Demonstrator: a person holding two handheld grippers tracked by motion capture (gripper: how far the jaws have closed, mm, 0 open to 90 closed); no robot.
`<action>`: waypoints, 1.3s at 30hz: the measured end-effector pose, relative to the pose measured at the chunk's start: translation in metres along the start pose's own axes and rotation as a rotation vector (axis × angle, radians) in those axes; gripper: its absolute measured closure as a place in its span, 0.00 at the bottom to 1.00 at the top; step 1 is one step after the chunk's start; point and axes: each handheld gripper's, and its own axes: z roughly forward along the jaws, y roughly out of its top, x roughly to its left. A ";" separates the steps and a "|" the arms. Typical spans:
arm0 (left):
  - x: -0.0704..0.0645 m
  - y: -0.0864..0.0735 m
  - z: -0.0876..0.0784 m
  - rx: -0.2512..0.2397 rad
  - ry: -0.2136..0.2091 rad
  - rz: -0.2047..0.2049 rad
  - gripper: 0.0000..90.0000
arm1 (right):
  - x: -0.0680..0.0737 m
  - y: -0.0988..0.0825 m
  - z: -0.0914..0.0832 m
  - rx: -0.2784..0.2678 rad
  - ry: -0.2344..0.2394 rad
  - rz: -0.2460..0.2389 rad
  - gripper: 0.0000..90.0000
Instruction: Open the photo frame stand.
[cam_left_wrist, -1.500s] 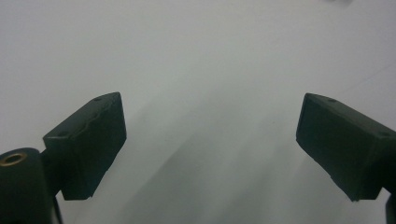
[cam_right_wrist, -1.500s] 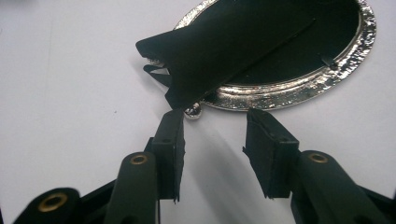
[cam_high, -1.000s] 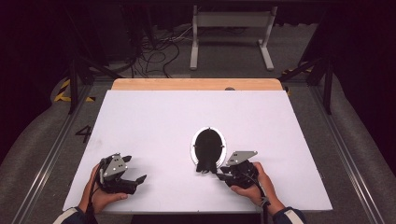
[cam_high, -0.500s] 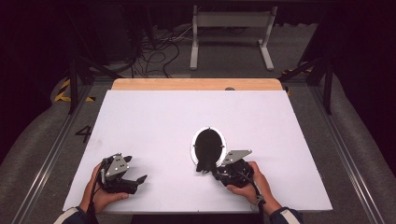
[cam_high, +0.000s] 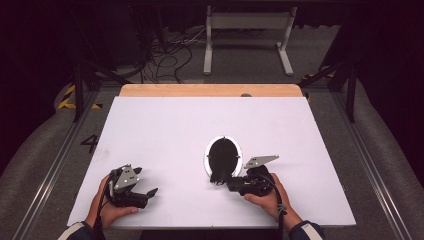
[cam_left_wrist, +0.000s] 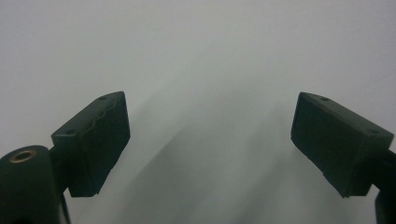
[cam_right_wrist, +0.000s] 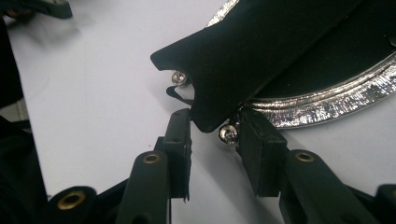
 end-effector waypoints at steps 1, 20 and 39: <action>0.000 0.000 0.000 0.001 0.000 -0.001 0.14 | -0.002 0.001 -0.001 -0.012 0.017 0.015 0.71; -0.009 0.017 0.016 0.010 -0.043 0.034 0.16 | -0.029 0.009 0.016 -0.160 0.224 0.461 0.58; -0.004 0.069 0.066 -0.077 -0.240 -0.039 0.22 | -0.040 0.009 0.022 -0.187 0.255 0.444 0.67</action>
